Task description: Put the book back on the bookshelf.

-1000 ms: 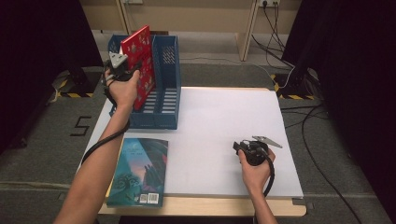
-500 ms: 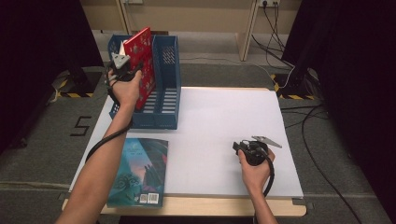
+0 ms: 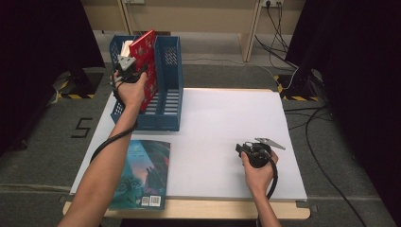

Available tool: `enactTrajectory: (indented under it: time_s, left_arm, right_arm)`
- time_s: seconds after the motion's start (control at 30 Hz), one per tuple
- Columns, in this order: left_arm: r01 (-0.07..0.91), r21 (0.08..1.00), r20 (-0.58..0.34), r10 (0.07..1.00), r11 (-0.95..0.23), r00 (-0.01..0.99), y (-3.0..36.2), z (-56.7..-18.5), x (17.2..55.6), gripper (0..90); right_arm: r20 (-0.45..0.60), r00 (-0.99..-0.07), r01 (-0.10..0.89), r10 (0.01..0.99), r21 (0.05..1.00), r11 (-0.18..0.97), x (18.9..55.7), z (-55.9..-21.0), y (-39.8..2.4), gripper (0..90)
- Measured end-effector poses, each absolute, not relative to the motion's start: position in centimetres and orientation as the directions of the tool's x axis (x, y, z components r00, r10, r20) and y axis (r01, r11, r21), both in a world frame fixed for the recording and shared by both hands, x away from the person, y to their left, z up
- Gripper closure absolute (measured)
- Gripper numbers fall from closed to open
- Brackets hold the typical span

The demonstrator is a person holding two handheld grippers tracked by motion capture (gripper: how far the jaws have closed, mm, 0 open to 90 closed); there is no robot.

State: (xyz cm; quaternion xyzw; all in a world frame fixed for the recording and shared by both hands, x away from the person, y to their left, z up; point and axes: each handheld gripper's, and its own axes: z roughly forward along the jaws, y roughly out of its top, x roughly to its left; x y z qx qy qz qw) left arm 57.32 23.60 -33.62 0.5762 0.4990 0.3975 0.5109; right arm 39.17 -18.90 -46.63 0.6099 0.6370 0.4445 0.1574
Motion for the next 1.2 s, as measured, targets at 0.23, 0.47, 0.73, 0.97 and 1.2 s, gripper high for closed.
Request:
enactTrajectory:
  time_s: [0.23, 0.47, 0.73, 0.97, 1.2]
  left_arm:
    - [0.173, 0.985, -0.051, 0.983, 0.020, 0.178, 23.4, -34.2, 57.7, 79.5]
    - [0.178, 0.984, -0.048, 0.983, 0.016, 0.177, 23.4, -34.6, 58.0, 79.5]
    - [0.182, 0.983, -0.046, 0.984, 0.014, 0.174, 23.5, -35.1, 58.3, 79.4]
    - [0.189, 0.982, -0.045, 0.984, 0.012, 0.170, 23.3, -35.7, 58.6, 79.4]
    - [0.192, 0.981, -0.036, 0.985, 0.004, 0.168, 23.2, -36.4, 58.7, 79.4]
  right_arm:
    - [0.339, -0.209, 0.636, 0.917, 0.759, -0.136, 39.2, -46.7, -18.8, 66.8]
    - [0.337, -0.212, 0.635, 0.917, 0.761, -0.133, 39.2, -46.7, -18.8, 66.9]
    - [0.347, -0.208, 0.643, 0.915, 0.753, -0.139, 39.2, -46.7, -18.7, 66.9]
    - [0.346, -0.210, 0.644, 0.914, 0.753, -0.137, 39.2, -46.8, -18.7, 66.9]
    - [0.337, -0.217, 0.637, 0.916, 0.760, -0.129, 39.2, -46.7, -18.8, 66.9]
